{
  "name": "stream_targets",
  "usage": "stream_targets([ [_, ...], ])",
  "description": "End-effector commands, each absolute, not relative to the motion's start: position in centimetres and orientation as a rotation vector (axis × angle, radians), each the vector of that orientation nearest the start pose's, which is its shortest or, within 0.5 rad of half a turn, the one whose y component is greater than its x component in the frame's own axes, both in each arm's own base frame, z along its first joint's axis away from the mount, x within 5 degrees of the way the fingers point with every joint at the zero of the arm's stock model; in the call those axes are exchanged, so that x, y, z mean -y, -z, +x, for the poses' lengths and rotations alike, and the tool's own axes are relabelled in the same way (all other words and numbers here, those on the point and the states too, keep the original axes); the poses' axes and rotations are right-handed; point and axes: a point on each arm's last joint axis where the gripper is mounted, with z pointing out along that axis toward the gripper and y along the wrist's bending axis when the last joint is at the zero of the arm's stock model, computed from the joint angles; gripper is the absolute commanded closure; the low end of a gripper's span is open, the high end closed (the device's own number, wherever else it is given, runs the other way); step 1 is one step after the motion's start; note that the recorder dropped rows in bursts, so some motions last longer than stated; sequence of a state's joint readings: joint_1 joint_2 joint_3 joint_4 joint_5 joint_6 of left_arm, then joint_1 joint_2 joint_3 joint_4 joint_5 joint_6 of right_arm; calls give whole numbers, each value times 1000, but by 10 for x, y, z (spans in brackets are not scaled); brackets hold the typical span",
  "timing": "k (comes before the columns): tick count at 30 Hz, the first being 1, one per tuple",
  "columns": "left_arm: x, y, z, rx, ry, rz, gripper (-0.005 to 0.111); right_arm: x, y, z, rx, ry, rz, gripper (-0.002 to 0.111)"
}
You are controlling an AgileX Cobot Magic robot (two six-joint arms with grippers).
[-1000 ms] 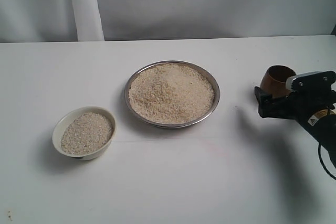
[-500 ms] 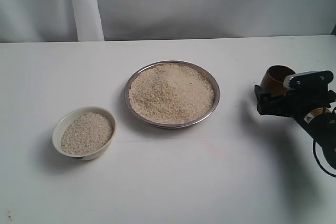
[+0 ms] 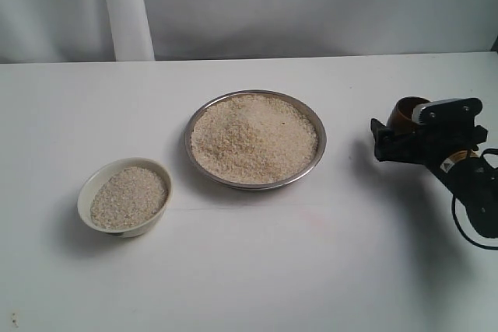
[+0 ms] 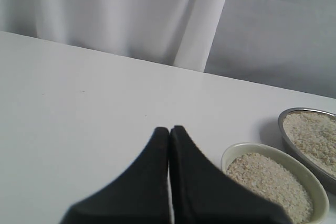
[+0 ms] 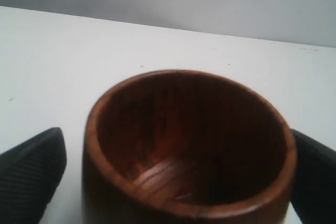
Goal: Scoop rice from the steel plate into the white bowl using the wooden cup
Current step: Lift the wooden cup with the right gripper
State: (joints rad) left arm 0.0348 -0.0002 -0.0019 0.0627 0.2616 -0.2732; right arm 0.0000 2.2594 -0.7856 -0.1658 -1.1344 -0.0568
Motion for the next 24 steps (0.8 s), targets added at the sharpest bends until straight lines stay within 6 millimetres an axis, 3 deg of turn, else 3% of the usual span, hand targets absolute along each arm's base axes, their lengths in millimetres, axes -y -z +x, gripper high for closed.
stream_targets([
  [1, -3, -190, 55, -1728, 123, -226, 107, -14, -40, 369, -1825, -52, -217, 3],
  [24, -3, -190, 55, -1728, 123, -226, 107, -9, -46, 377, -1762, -19, -152, 3],
])
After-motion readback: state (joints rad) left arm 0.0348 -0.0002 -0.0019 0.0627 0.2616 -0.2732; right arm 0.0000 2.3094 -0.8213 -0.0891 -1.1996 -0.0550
